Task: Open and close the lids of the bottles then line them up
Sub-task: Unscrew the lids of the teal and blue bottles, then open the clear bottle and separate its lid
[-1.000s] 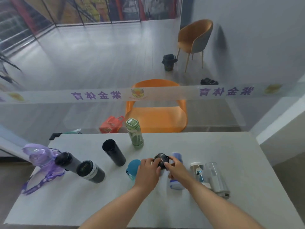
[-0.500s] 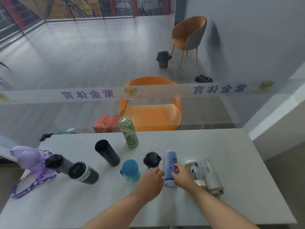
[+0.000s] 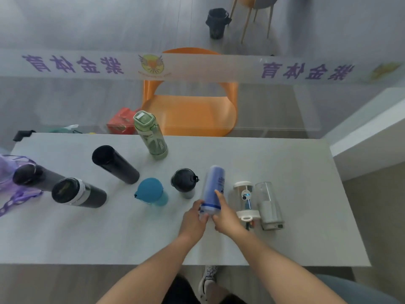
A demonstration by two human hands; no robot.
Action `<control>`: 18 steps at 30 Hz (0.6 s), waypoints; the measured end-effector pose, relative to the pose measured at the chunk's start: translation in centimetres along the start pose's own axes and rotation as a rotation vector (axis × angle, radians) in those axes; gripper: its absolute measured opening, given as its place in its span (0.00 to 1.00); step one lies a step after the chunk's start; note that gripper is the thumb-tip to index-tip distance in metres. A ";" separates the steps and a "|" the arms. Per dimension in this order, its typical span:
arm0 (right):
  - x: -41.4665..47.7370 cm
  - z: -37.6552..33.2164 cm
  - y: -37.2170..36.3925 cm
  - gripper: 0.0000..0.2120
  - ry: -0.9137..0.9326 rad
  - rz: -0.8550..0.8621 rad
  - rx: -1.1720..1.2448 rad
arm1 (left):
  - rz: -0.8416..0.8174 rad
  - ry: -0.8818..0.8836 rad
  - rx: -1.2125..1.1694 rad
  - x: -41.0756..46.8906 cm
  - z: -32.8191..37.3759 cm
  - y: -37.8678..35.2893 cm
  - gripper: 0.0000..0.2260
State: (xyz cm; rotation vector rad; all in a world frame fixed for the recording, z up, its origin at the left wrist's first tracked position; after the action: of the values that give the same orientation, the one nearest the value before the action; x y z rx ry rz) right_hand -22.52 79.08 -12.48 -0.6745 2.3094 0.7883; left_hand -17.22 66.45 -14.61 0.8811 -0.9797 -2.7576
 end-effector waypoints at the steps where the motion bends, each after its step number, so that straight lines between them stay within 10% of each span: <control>1: -0.2 -0.2 0.1 0.39 0.011 -0.008 0.026 | 0.020 0.006 -0.004 -0.3 -0.1 0.2 0.19; 18: -8.5 -3.2 -0.5 0.27 0.010 -0.088 0.383 | 0.301 -0.282 0.105 -10.1 1.7 8.8 0.19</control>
State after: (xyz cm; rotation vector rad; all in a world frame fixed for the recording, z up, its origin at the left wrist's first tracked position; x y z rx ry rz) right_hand -17.51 78.82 -4.84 -0.5990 2.3300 0.2890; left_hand -10.73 63.06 -3.26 0.3216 -1.1982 -2.6298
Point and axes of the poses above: each hand's wrist, its own x-axis towards the middle knuckle, its own y-axis out of the back of the hand, z = x × y, the point moved 6 cm from there along x, towards the middle knuckle, and after that the axes turned 8 degrees about x, right-handed, at the moved point
